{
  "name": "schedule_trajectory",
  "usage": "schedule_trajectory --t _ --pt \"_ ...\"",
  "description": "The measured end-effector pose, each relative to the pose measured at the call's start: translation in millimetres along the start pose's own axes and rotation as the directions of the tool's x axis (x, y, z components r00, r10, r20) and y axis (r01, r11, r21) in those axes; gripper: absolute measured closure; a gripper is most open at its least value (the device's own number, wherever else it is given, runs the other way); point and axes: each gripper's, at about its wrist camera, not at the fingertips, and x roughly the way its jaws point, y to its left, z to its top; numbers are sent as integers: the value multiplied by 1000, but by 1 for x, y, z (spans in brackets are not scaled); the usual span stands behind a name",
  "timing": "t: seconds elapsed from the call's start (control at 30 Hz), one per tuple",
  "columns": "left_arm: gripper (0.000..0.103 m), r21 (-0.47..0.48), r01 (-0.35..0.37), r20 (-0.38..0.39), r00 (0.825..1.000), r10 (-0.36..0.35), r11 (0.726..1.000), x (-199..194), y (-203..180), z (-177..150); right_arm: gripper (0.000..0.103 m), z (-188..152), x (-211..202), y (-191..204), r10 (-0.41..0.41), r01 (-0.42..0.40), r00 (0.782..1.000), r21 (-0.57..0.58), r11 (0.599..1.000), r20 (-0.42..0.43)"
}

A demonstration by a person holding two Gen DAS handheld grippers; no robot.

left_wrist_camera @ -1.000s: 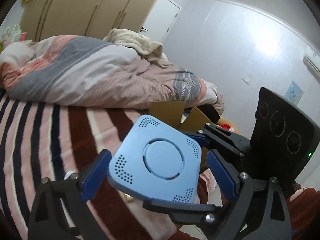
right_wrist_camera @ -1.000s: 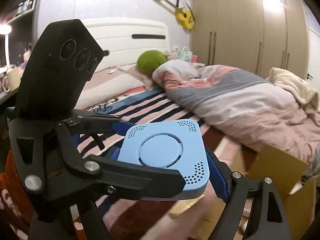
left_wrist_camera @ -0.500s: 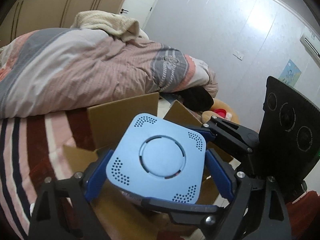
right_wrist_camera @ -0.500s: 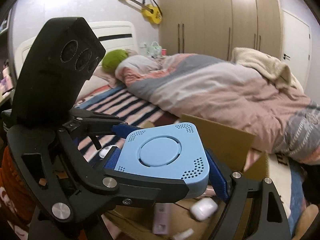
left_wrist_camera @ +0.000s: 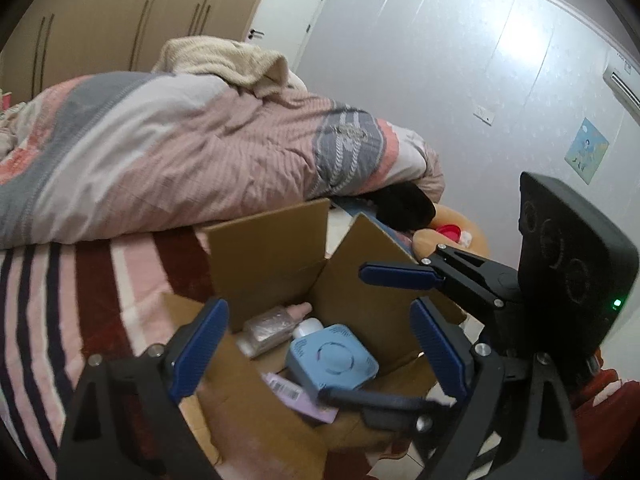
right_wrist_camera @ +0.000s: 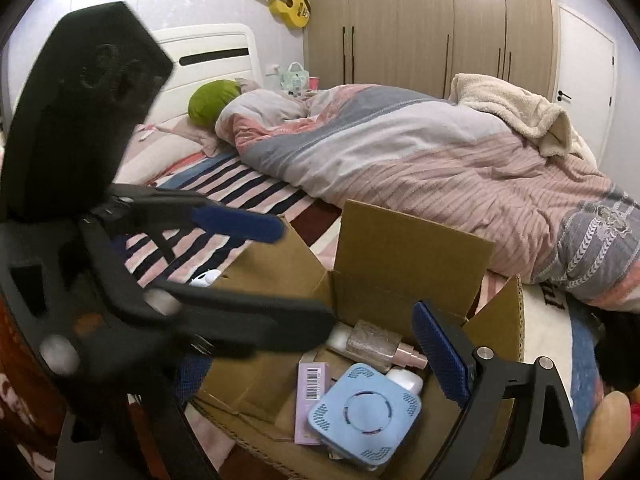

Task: Organize rigid objects
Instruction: 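Move the right gripper to the white double-cup case and grasp it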

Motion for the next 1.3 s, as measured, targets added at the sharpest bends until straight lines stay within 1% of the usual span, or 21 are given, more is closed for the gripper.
schedule_trajectory --t 0.07,0.1,0.13,0.17,0.33,0.43,0.57,0.73,0.9,1.0,1.1,1.17,1.2,1.23,1.27,1.3 --pt "12 -3 -14 23 1000 14 1000 -15 4 -3 13 3 -2 7 -9 9 1000 -10 1000 -1" --pt "12 -8 -19 37 999 20 1000 -24 7 -6 11 4 -3 12 -11 10 1000 -15 1000 -2" --pt "12 -16 -24 53 998 25 1000 -35 11 -9 6 6 -4 15 -10 10 1000 -17 1000 -5" --pt "12 -22 -30 66 997 31 999 -44 15 -12 5 8 -4 20 -9 9 1000 -18 1000 -7" --pt "12 -57 -72 127 989 79 996 -88 36 -29 4 19 -1 51 -15 14 1000 -38 999 -25" --pt "12 -81 -108 157 980 119 991 -113 53 -43 4 27 6 74 -21 19 999 -69 997 -30" --pt "10 -127 -181 181 962 202 975 -142 82 -64 4 36 23 106 22 -27 998 -93 995 -54" --pt "10 -191 -245 176 944 279 950 -160 122 -92 4 41 63 145 92 -103 990 -104 989 -109" --pt "10 -240 -295 140 932 334 925 -160 161 -119 4 33 114 179 178 -206 964 -133 970 -195" --pt "10 -265 -305 115 932 344 915 -154 184 -132 5 27 145 189 179 -216 954 -140 966 -240" --pt "10 -288 -310 85 934 347 906 -145 203 -143 5 15 178 191 177 -223 938 -127 967 -297" --pt "10 -302 -308 66 937 342 902 -139 212 -148 7 7 196 189 176 -223 929 -114 968 -324" --pt "10 -309 -305 55 940 338 901 -135 218 -151 16 4 204 187 173 -221 926 -109 969 -336" --pt "10 -314 -305 48 941 335 899 -131 220 -151 27 0 213 185 166 -216 921 -106 971 -352" --pt "10 -318 -304 42 942 334 898 -129 223 -152 31 -3 220 183 160 -211 917 -105 972 -365" --pt "10 -322 -303 37 943 332 897 -126 226 -153 32 -5 228 180 152 -204 915 -105 973 -375"
